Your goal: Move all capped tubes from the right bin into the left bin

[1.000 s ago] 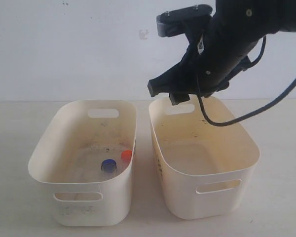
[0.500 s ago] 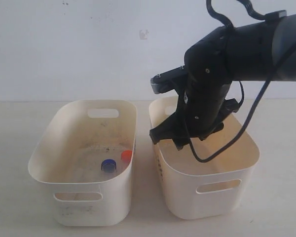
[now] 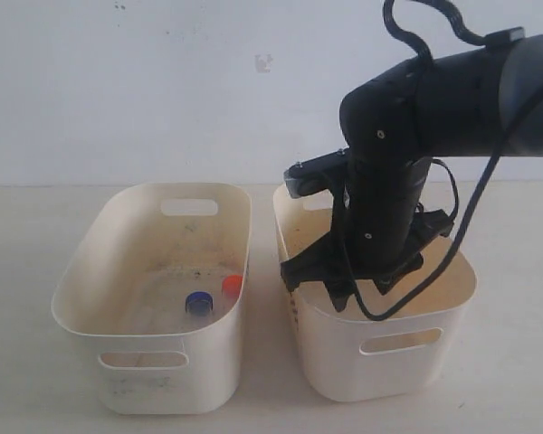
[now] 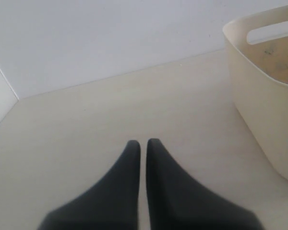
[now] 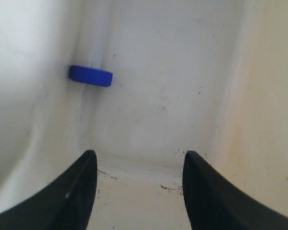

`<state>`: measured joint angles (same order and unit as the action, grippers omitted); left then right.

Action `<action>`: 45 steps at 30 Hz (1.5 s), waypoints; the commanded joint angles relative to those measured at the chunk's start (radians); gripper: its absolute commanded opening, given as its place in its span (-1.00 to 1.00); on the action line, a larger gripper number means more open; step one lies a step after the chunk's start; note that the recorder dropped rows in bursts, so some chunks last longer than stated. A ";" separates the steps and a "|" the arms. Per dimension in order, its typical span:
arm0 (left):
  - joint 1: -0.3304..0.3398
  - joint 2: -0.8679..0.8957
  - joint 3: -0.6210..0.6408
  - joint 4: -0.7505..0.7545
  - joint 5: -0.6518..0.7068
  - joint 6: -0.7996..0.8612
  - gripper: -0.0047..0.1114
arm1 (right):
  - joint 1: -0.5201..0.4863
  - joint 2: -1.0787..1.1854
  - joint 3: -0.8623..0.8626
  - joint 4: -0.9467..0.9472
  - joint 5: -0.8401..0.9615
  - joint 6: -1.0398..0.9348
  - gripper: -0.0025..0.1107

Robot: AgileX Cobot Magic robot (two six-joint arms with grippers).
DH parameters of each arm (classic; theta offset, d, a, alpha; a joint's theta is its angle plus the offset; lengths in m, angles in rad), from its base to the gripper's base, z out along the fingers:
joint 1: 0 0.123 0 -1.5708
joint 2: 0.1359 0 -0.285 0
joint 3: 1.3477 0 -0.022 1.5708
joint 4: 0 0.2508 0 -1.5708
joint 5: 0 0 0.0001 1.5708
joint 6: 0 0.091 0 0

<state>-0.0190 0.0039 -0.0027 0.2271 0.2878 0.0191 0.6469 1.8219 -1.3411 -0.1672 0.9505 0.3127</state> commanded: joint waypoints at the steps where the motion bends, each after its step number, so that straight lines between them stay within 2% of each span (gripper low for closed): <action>1: -0.002 -0.004 0.003 0.002 -0.004 0.001 -0.85 | -0.009 -0.005 0.039 0.069 -0.022 -0.056 -0.05; 9: -0.002 -0.004 0.003 0.002 -0.004 0.001 -0.85 | -0.009 0.013 0.035 0.142 -0.070 -0.094 -0.05; 16: -0.002 -0.004 0.003 0.002 -0.004 0.001 -0.85 | -0.009 0.099 0.010 0.219 -0.018 -0.073 -0.05; 31: -0.002 -0.004 0.003 0.002 -0.004 0.001 -0.85 | -0.012 0.024 0.001 0.263 -0.052 -0.024 -0.05; 39: -0.002 -0.004 0.003 0.002 -0.004 0.001 -0.85 | -0.113 0.024 0.003 0.343 -0.057 -0.026 -0.05; 45: -0.002 -0.004 0.003 0.002 -0.004 0.001 -0.85 | -0.130 0.024 0.003 0.375 -0.074 -0.040 -0.05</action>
<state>-0.0190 0.0039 -0.0027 0.2271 0.2878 0.0191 0.5233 1.8616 -1.3344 0.1928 0.8834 0.2884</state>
